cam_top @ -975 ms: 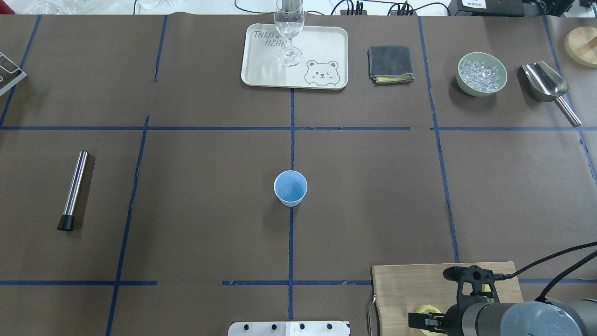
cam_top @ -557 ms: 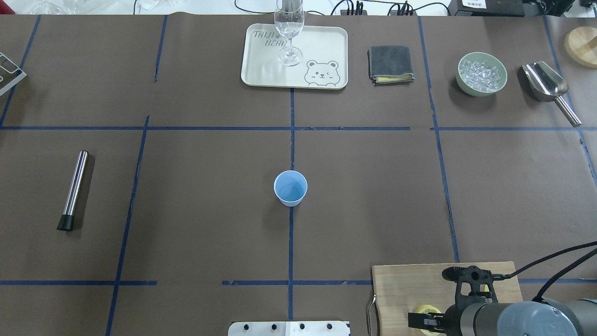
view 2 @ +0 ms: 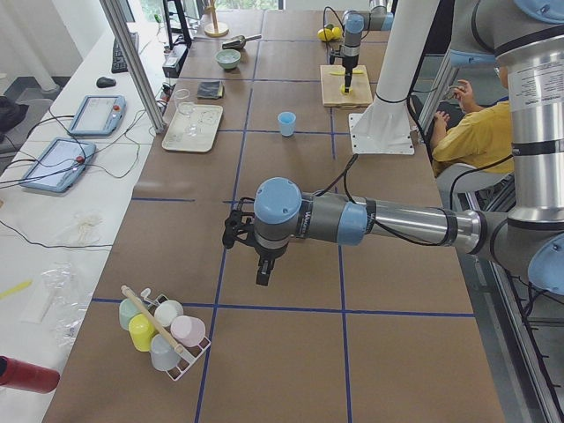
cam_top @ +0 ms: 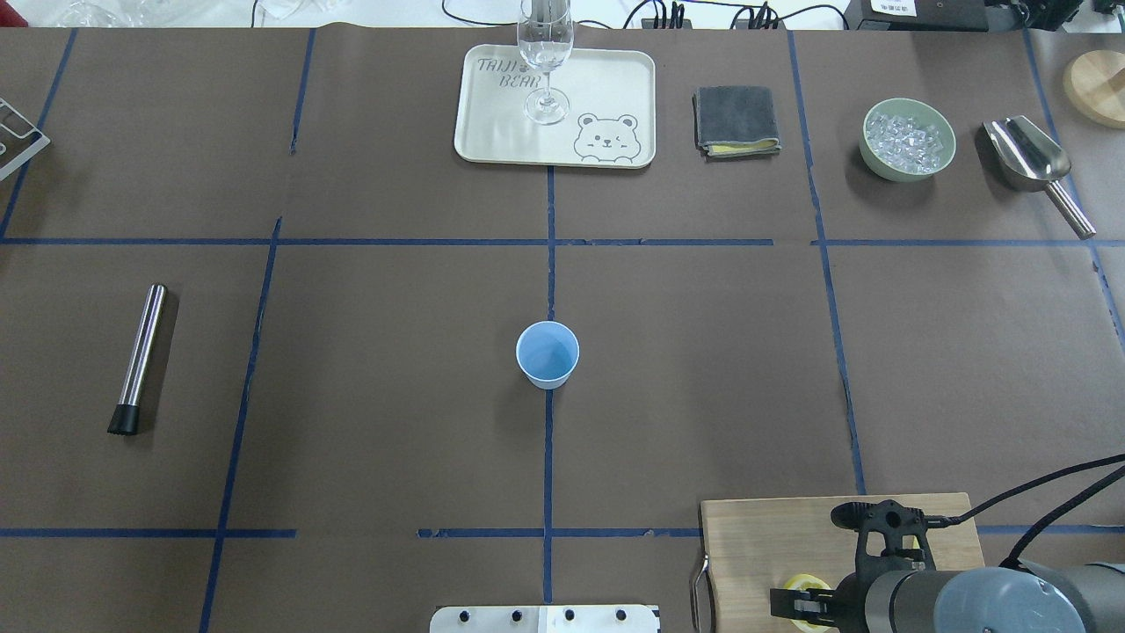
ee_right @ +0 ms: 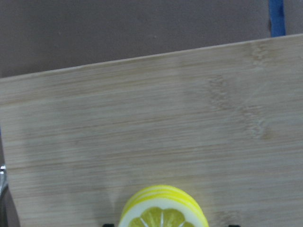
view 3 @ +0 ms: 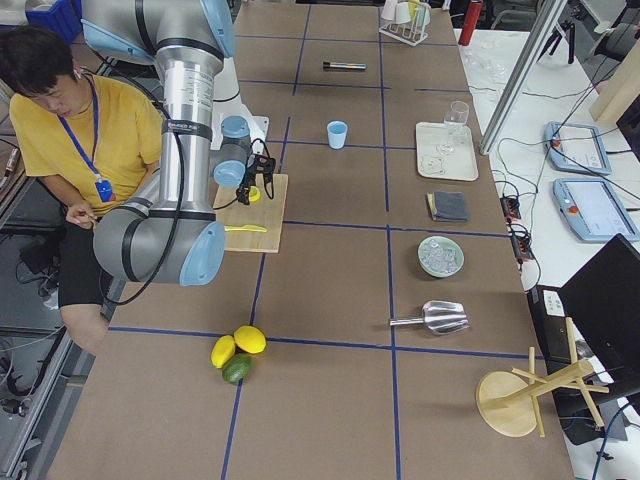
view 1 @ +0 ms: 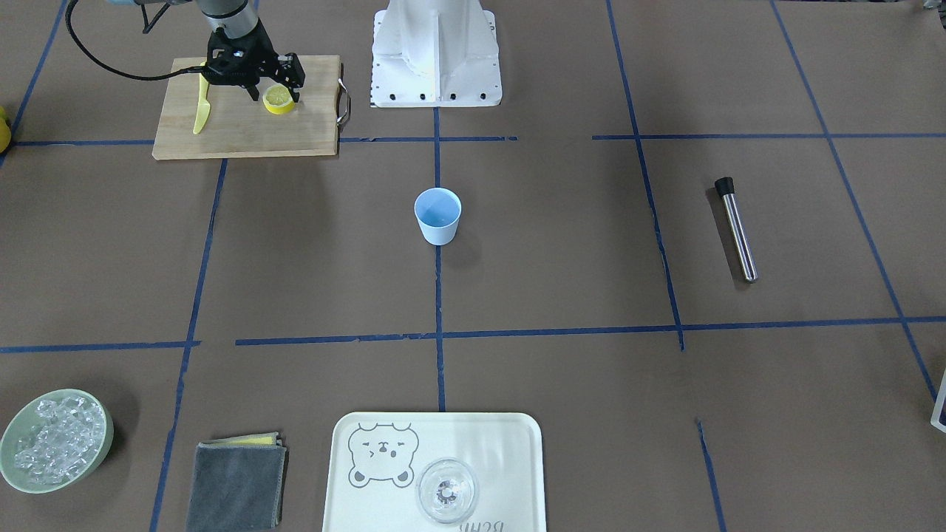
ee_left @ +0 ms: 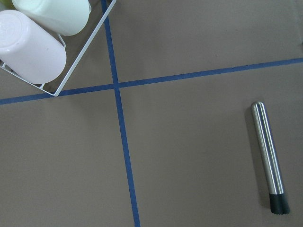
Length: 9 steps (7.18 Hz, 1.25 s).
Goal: Squeeze lemon into cup
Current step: 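Lower the right gripper and grasp the lemon slice, then carry the lemon slice with the right gripper over the blue cup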
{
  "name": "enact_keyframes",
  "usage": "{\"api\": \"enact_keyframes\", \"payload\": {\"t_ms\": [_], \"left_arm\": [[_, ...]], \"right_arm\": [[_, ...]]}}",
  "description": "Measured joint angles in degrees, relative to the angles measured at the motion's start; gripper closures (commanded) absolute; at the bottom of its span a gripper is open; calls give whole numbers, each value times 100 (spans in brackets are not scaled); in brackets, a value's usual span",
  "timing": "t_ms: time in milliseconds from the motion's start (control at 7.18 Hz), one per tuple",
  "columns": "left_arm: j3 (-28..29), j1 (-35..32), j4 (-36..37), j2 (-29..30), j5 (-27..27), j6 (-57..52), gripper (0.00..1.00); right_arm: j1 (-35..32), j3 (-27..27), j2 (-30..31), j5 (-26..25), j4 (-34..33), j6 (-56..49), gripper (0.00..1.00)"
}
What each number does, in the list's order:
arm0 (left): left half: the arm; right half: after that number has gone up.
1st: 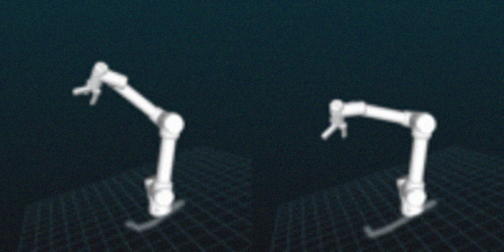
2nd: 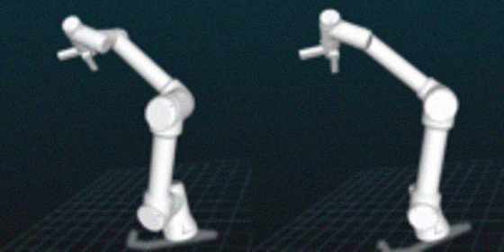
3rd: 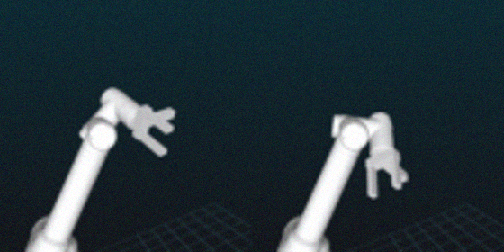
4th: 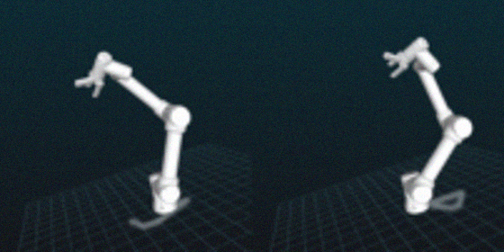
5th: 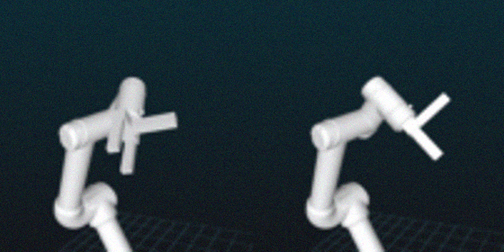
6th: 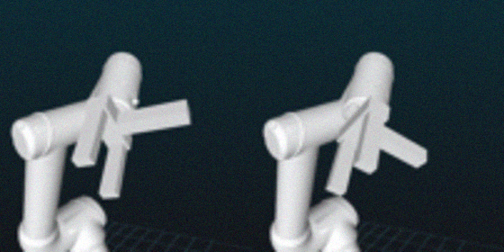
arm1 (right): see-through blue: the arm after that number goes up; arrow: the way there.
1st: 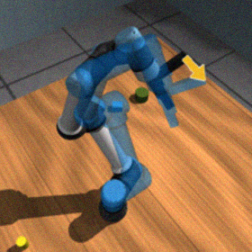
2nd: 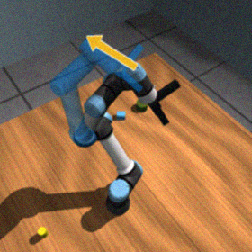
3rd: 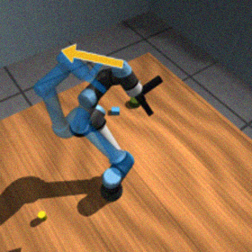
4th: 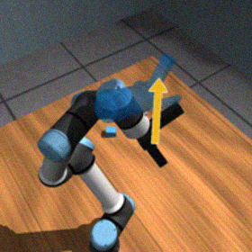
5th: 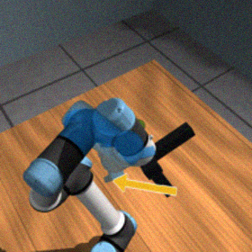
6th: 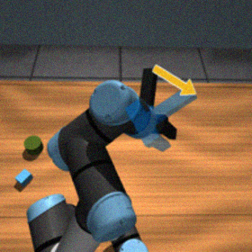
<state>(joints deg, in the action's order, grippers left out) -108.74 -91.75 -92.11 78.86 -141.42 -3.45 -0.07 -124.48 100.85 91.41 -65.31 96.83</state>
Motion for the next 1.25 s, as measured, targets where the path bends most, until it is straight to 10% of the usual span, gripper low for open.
{"api": "enact_keyframes", "payload": {"t_ms": [1254], "left_arm": [[-164, -9, 1, -130, 0, 3, 0]], "right_arm": [[-730, -519, 13, 420, -159, -6, 60]]}}
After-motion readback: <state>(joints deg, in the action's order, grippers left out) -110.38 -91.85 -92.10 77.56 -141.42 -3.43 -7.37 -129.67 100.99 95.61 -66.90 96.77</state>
